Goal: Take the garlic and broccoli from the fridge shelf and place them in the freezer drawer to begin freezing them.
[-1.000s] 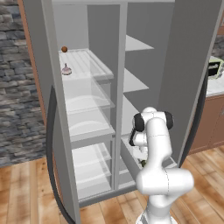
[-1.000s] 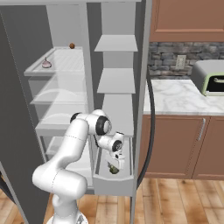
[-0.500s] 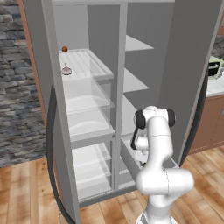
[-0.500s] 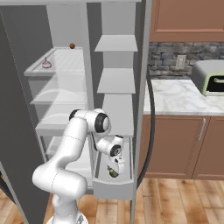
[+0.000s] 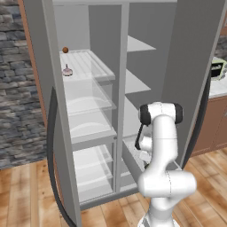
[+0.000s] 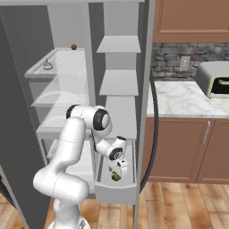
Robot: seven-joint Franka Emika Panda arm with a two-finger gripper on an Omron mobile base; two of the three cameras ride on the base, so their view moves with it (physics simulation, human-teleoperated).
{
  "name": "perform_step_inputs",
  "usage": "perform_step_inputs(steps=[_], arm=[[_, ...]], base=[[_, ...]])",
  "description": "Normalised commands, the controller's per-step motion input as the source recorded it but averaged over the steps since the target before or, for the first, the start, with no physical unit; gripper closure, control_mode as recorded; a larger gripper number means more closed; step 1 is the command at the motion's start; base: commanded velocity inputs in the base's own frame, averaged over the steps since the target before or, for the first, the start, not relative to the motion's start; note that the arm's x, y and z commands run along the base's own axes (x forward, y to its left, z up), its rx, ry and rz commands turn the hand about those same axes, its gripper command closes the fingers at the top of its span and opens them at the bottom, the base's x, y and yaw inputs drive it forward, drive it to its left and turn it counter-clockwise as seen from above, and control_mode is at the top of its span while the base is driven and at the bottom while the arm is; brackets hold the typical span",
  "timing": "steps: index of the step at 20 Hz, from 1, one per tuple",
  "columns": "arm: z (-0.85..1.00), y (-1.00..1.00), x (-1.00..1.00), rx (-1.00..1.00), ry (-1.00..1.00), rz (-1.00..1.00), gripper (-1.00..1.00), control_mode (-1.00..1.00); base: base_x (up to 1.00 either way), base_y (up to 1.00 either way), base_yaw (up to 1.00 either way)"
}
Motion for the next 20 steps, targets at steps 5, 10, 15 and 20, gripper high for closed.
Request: perform_step_inputs(steps=[5, 10, 15, 20], arm=[[0.74, 0.0, -0.11, 0.0, -0.08, -0.03, -1.0, -1.0], [0.88, 0.0, -0.01, 0.0, -0.03, -0.09, -1.0, -1.0], [0.93, 0.0, -0.04, 0.0, 0.0, -0.06, -1.0, -1.0], [0.91, 0.0, -0.07, 0.0, 0.0, 0.0, -1.0, -1.0]], base=[[0.0, 0.0, 0.0], [0.0, 0.0, 0.0], [0.0, 0.0, 0.0], [0.0, 0.0, 0.0]])
